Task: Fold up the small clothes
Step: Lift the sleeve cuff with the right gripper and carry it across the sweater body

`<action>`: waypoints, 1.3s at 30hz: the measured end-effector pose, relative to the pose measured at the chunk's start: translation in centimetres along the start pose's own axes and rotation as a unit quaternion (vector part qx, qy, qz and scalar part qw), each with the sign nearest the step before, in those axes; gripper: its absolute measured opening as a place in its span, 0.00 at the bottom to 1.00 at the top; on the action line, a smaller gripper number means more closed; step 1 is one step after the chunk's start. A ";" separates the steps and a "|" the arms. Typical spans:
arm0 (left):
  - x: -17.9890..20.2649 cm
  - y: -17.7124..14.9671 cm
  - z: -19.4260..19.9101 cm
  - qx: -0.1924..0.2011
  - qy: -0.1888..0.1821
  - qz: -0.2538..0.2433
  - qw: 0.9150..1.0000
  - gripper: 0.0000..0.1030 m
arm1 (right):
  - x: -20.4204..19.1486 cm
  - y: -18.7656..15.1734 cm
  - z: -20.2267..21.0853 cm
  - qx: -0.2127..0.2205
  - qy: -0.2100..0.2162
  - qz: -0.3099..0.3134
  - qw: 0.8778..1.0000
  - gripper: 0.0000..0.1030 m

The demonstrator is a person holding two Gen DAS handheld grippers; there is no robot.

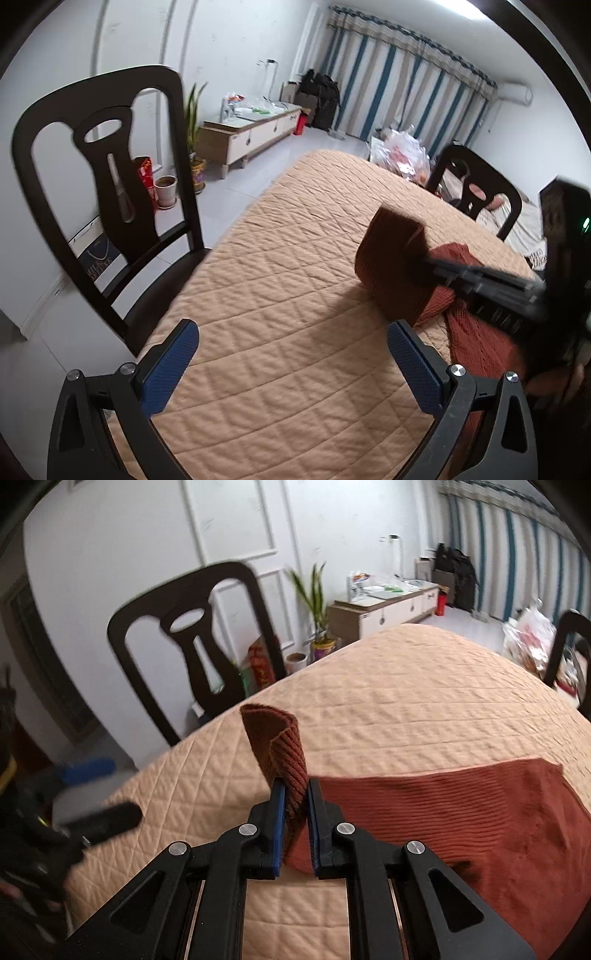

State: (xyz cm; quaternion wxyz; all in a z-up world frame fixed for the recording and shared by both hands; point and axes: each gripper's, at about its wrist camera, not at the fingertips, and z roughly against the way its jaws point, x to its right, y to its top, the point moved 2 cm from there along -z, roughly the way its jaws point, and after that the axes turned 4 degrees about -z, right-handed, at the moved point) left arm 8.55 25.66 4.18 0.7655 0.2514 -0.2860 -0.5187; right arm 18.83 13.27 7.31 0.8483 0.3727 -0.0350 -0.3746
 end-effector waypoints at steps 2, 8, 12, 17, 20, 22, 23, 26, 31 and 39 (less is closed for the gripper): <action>1.4 0.4 -0.7 -0.001 -0.003 -0.024 1.000 1.00 | 1.2 0.5 0.9 0.010 -0.001 -0.017 1.000 0.11; 5.4 1.0 -3.7 -0.030 -0.034 -0.063 0.997 1.00 | 4.2 1.1 2.7 0.036 -0.005 -0.057 0.998 0.11; 7.9 1.0 -5.4 -0.043 -0.037 -0.088 0.995 1.00 | 5.5 1.3 3.3 0.053 -0.013 -0.078 0.995 0.11; 9.5 1.5 -6.3 -0.049 -0.040 -0.099 0.993 1.00 | 7.6 1.2 4.4 0.076 -0.023 -0.102 0.992 0.11; 10.0 2.0 -6.7 -0.051 -0.049 -0.093 0.993 1.00 | 8.7 1.1 5.0 0.090 -0.033 -0.116 0.989 0.11; 10.6 2.3 -7.0 -0.050 -0.046 -0.095 0.993 1.00 | 9.8 0.6 5.5 0.093 -0.034 -0.123 0.987 0.11; 10.8 2.4 -7.1 -0.049 -0.046 -0.096 0.993 1.00 | 10.0 0.6 5.5 0.095 -0.034 -0.126 0.987 0.11; 11.8 2.7 -7.2 -0.044 -0.055 -0.100 0.992 1.00 | 11.0 0.3 6.2 0.103 -0.039 -0.134 0.985 0.11; 13.1 3.0 -7.6 -0.037 -0.058 -0.105 0.992 1.00 | 12.2 -0.2 7.1 0.116 -0.051 -0.145 0.981 0.11; 15.0 3.1 -8.6 -0.036 -0.054 -0.124 0.990 1.00 | 13.4 -1.0 8.7 0.140 -0.073 -0.156 0.975 0.11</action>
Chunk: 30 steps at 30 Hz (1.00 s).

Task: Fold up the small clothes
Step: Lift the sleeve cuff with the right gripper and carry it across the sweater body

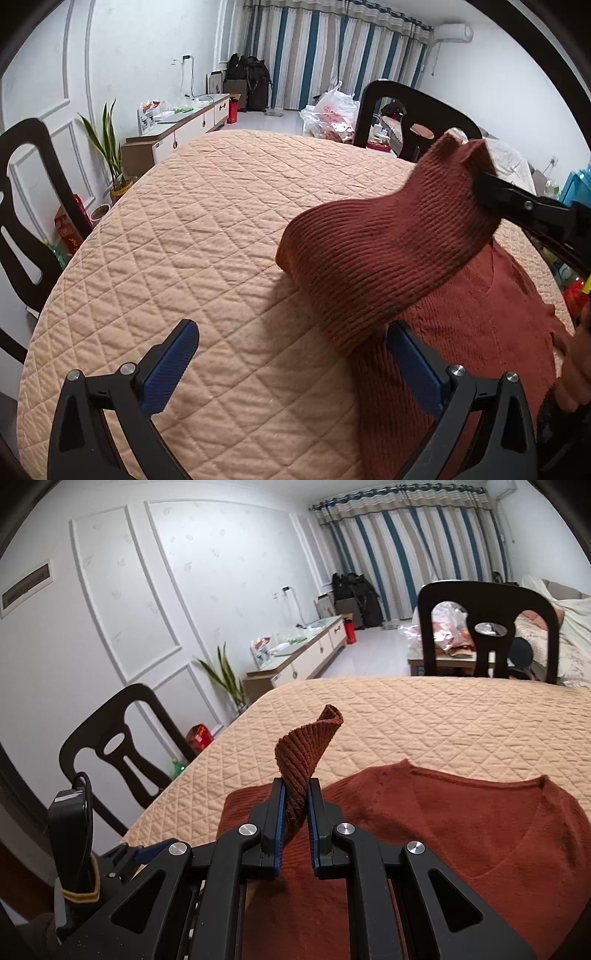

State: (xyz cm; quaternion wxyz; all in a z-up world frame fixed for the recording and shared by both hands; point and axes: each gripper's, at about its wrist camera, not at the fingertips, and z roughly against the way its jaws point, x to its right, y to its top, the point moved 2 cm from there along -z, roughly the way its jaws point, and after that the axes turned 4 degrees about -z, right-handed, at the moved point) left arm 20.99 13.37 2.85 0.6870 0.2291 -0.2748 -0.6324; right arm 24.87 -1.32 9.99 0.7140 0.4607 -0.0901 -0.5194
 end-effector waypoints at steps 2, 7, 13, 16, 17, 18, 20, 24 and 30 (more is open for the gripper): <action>0.3 0.1 -0.6 -0.008 0.004 -0.002 1.000 1.00 | 0.9 -0.1 0.4 0.003 -0.007 -0.006 1.000 0.11; 1.5 0.3 -1.2 -0.009 0.014 -0.016 1.000 1.00 | 2.4 -0.4 1.2 0.003 -0.020 -0.019 1.000 0.11; 1.4 0.2 -1.6 -0.011 0.031 -0.010 0.999 1.00 | 3.7 -1.0 1.7 -0.002 -0.035 -0.025 0.999 0.11; 1.0 0.2 -1.7 -0.013 0.039 0.005 0.999 1.00 | 4.1 -1.3 2.1 0.000 -0.040 -0.025 0.999 0.11; 0.9 0.2 -1.6 -0.013 0.040 0.009 0.999 1.00 | 4.3 -1.3 2.2 0.001 -0.044 -0.027 0.999 0.11; 0.9 0.2 -1.6 -0.014 0.041 0.011 0.999 1.00 | 4.5 -1.4 2.3 0.001 -0.045 -0.029 0.999 0.11; 0.6 0.1 -1.7 -0.015 0.044 0.018 0.999 1.00 | 4.9 -1.6 2.4 -0.002 -0.051 -0.034 0.998 0.11; 0.6 0.0 -1.9 -0.023 0.040 0.027 0.999 1.00 | 6.0 -2.0 2.4 -0.008 -0.053 -0.052 0.997 0.11; 0.8 -0.4 -1.9 -0.033 0.037 0.025 0.998 1.00 | 7.1 -2.8 2.9 -0.013 -0.063 -0.062 0.996 0.11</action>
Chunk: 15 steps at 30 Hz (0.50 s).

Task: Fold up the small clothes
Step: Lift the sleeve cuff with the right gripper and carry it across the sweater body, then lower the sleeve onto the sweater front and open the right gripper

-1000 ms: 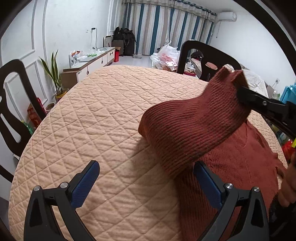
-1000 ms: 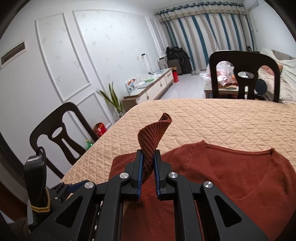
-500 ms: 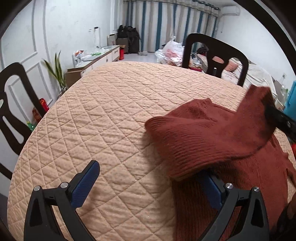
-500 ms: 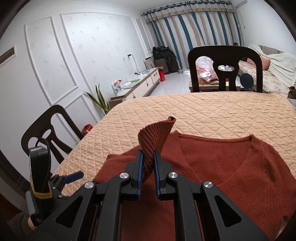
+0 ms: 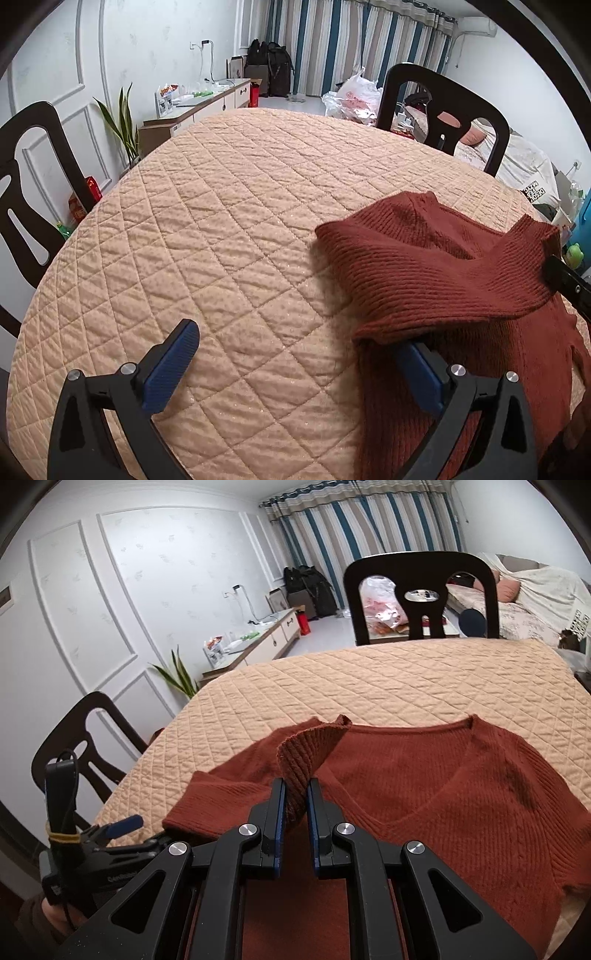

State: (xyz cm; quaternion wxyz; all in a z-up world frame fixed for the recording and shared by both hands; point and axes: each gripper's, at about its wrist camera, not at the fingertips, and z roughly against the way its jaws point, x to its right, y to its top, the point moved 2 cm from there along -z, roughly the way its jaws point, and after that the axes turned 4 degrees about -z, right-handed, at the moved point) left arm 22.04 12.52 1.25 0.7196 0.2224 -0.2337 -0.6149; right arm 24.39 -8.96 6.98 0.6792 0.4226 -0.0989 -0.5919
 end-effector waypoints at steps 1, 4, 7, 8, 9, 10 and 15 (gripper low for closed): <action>0.0 -0.1 -0.1 -0.003 -0.001 0.000 1.000 1.00 | 0.2 -0.1 0.0 -0.002 -0.003 -0.002 1.000 0.11; 0.3 -0.3 -0.3 -0.011 -0.003 -0.001 1.000 1.00 | 0.6 -0.5 0.0 -0.007 -0.009 -0.005 1.000 0.11; 0.4 -0.3 -0.3 -0.013 -0.002 -0.006 1.000 1.00 | 1.0 -0.8 0.2 -0.007 -0.012 -0.012 1.000 0.11; 0.4 -0.3 -0.4 -0.015 0.000 -0.009 1.000 1.00 | 1.1 -0.8 0.2 -0.007 -0.012 -0.017 1.000 0.11; 0.4 -0.3 -0.5 -0.018 0.001 -0.011 1.000 1.00 | 1.3 -0.8 0.2 -0.007 -0.010 -0.022 1.000 0.11; 0.4 -0.4 -0.5 -0.018 0.001 -0.012 1.000 1.00 | 1.4 -0.8 0.3 -0.005 -0.011 -0.026 1.000 0.11; 0.5 -0.4 -0.6 -0.020 0.003 -0.016 1.000 1.00 | 1.8 -1.2 0.1 -0.015 -0.004 -0.039 0.999 0.11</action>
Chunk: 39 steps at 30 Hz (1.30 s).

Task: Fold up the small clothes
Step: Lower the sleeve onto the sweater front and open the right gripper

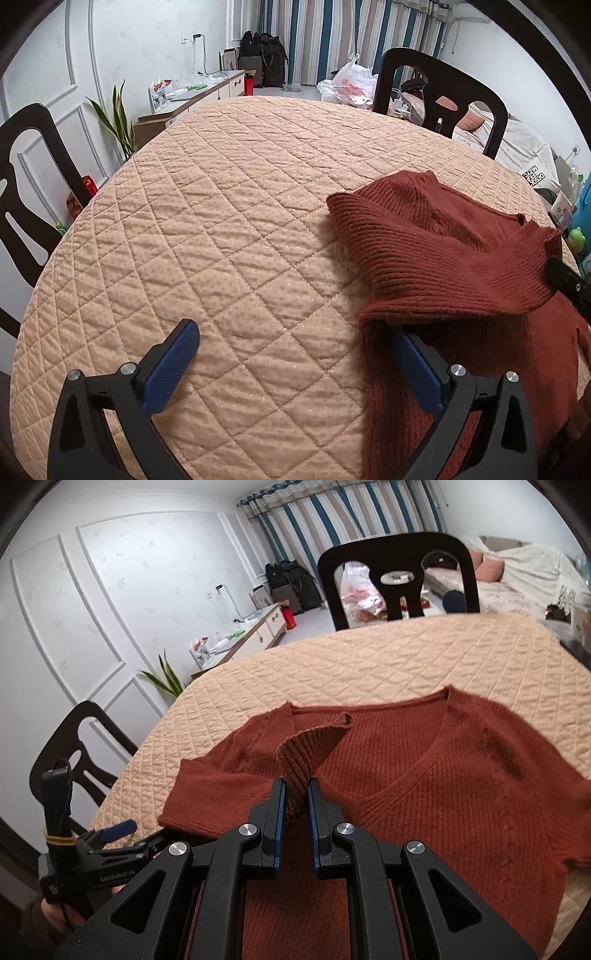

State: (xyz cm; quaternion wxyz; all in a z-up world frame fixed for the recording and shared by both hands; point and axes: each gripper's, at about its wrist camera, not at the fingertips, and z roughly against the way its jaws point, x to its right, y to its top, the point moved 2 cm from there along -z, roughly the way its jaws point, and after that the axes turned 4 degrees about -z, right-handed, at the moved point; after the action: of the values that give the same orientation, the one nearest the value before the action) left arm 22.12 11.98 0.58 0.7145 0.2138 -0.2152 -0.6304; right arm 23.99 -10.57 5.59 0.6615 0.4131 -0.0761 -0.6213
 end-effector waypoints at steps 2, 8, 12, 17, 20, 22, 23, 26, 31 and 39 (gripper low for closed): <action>-0.1 -0.1 0.1 0.000 -0.001 -0.001 1.000 1.00 | 0.3 -0.2 -0.1 -0.006 0.002 -0.011 1.000 0.11; -1.4 -0.5 0.7 -0.001 0.002 0.005 1.000 1.00 | 1.3 -0.5 0.0 -0.019 0.000 -0.034 0.999 0.12; -2.7 -0.5 1.7 0.007 -0.006 0.026 1.000 1.00 | 2.5 -0.7 -0.1 -0.041 0.001 -0.071 0.997 0.19; -2.9 0.7 3.0 0.034 -0.012 0.036 0.999 1.00 | 3.3 -0.5 0.5 -0.042 0.006 -0.086 0.995 0.38; -2.2 2.0 3.0 0.044 -0.024 0.037 0.998 1.00 | 3.9 0.2 0.6 -0.042 0.020 -0.107 0.993 0.39; -1.2 2.9 2.4 0.038 -0.020 0.023 0.999 1.00 | 4.3 0.8 0.6 -0.037 0.026 -0.121 0.992 0.39; -0.8 3.2 1.9 0.034 -0.021 0.018 0.999 1.00 | 4.4 1.1 0.3 -0.039 0.024 -0.122 0.991 0.39; 0.4 3.5 0.5 0.015 -0.029 0.017 0.999 1.00 | 5.0 1.3 -0.7 -0.061 0.022 -0.138 0.988 0.39; 0.7 2.8 -0.8 -0.003 -0.021 0.014 1.000 1.00 | 5.5 1.2 -1.8 -0.071 -0.001 -0.126 0.989 0.39; 0.5 2.3 -0.9 -0.007 -0.007 0.005 1.000 1.00 | 4.3 1.8 -3.4 -0.081 -0.015 -0.076 0.994 0.39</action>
State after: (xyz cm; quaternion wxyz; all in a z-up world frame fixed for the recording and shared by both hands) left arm 24.56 11.78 1.18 0.7175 0.2032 -0.2166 -0.6300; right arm 28.43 -13.08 2.78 0.6424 0.3540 -0.0039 -0.6797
